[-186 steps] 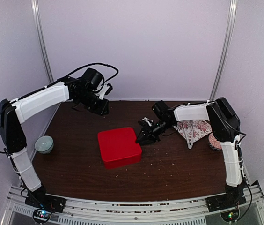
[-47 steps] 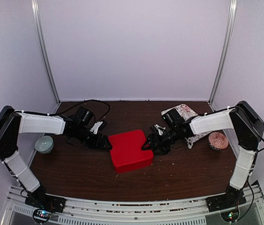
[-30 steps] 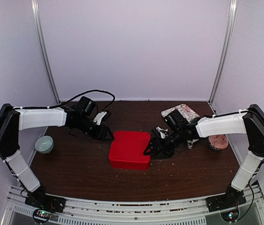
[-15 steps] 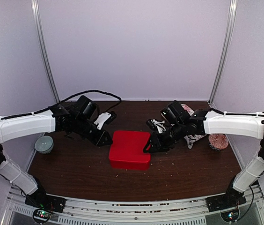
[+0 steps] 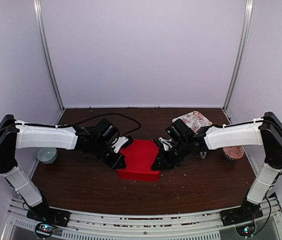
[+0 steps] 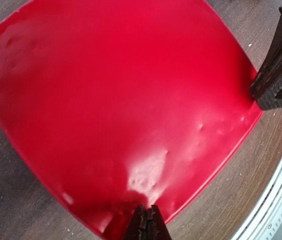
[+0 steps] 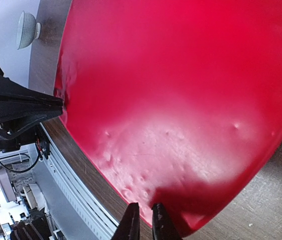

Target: Pack the chocolate

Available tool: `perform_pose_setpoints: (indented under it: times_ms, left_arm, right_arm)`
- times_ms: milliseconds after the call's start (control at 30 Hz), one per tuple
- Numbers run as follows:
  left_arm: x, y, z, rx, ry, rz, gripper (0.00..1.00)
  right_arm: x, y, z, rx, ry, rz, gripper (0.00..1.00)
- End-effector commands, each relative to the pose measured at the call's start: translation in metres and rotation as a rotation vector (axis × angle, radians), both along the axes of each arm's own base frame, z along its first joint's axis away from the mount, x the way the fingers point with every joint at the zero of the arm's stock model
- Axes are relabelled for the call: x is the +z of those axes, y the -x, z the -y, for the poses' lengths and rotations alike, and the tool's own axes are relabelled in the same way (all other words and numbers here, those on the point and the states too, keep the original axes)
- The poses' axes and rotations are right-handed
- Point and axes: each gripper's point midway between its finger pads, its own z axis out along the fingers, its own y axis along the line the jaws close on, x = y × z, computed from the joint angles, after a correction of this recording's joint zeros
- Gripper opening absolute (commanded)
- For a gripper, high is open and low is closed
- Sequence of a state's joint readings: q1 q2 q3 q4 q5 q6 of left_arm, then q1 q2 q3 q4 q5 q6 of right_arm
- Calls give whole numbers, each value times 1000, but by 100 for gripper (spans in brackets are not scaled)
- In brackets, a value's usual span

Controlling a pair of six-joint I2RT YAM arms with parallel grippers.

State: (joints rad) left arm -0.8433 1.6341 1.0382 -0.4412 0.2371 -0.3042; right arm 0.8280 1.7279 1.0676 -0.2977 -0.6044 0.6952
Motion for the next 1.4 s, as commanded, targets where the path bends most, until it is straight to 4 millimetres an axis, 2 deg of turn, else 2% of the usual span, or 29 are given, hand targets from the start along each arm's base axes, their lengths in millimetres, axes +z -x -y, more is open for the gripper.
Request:
perform_pose_setpoints:
  times_ms: [0,167,300,367,500,667,733,833,1033,1133,1233,1267,1367]
  left_arm:
    - [32,-19,-3,20,-7,93,3]
    - [58,-71,-1,95,-4,167,4]
    - [67,-118,-5,190,13,185,5]
    - [65,-133,-2,206,15,182,4]
    - [37,-147,4,211,-14,149,5]
    - [-1,-152,4,239,-49,88,5]
    - [-4,-151,5,239,-52,73,5]
    - [12,-147,3,237,-30,88,7]
    - [55,-125,-16,233,16,140,38]
    - [68,-116,-31,257,26,153,61]
    - [88,-111,-47,298,50,178,92]
    - [95,-110,-53,319,61,188,97]
    - [122,-109,-75,391,91,237,98]
  right_arm:
    - [9,-8,13,-34,52,3,11]
    - [37,-58,17,-122,16,77,12]
    - [42,-91,19,-175,12,107,13]
    - [40,-106,18,-197,6,108,13]
    - [24,-126,12,-209,13,97,13]
    - [-6,-138,12,-212,65,68,13]
    - [-9,-140,16,-216,65,63,13]
    - [6,-141,17,-195,29,86,19]
    - [62,-135,28,-152,-38,168,42]
    - [83,-130,43,-157,-48,209,61]
    - [108,-125,61,-170,-64,268,74]
    - [115,-122,67,-175,-68,290,80]
    - [136,-115,88,-194,-74,353,95]
